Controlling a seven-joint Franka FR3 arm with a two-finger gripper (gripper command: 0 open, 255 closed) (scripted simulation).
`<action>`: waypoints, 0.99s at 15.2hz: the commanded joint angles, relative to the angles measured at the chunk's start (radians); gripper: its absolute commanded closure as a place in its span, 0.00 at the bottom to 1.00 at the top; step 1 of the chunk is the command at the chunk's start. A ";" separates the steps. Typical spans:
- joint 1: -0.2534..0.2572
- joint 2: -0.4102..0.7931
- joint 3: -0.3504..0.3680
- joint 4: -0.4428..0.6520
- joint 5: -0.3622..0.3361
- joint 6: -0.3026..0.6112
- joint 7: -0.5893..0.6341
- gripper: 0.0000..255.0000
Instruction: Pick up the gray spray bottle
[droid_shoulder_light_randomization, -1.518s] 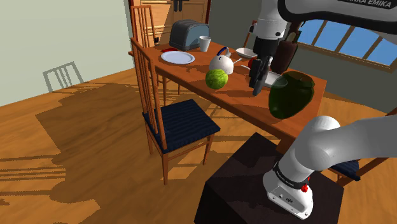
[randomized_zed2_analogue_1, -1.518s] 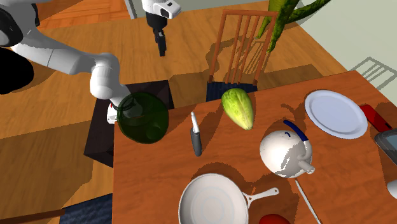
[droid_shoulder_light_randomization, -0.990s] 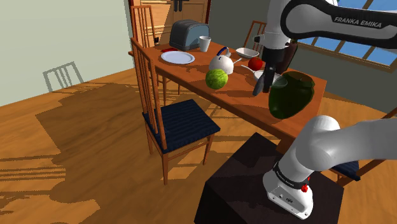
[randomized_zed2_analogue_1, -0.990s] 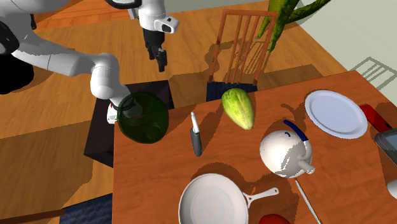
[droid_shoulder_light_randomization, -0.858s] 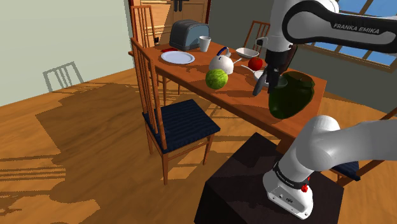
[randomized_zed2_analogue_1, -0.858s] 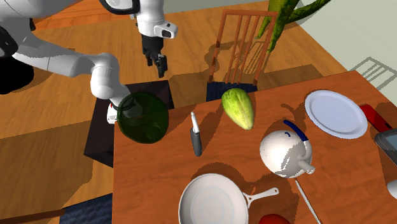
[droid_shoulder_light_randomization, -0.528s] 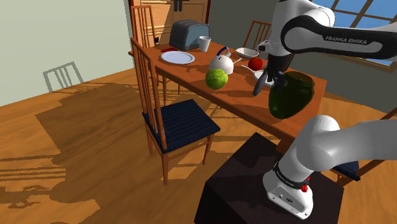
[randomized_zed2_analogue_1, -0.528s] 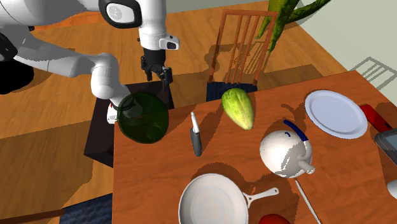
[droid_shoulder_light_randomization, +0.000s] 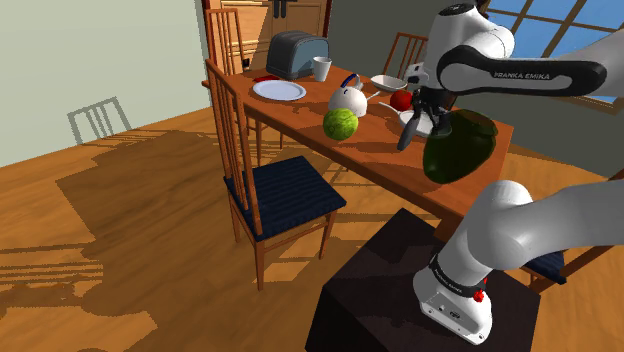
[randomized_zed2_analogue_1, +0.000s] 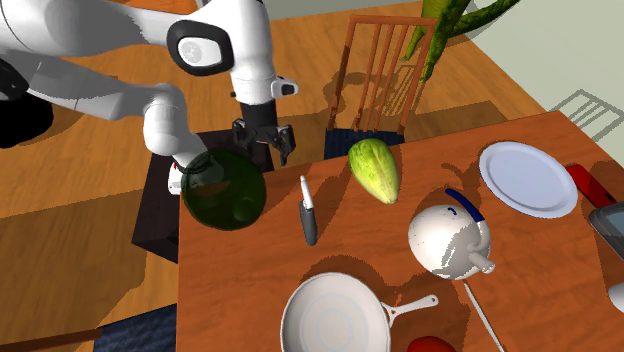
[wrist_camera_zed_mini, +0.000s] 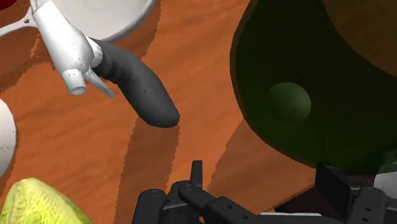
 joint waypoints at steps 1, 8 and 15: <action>-0.009 0.046 -0.046 0.001 -0.094 0.021 -0.102 0.00; -0.038 0.252 -0.154 0.075 -0.201 0.313 -0.429 0.00; -0.049 0.378 -0.204 0.088 -0.233 0.491 -0.527 0.00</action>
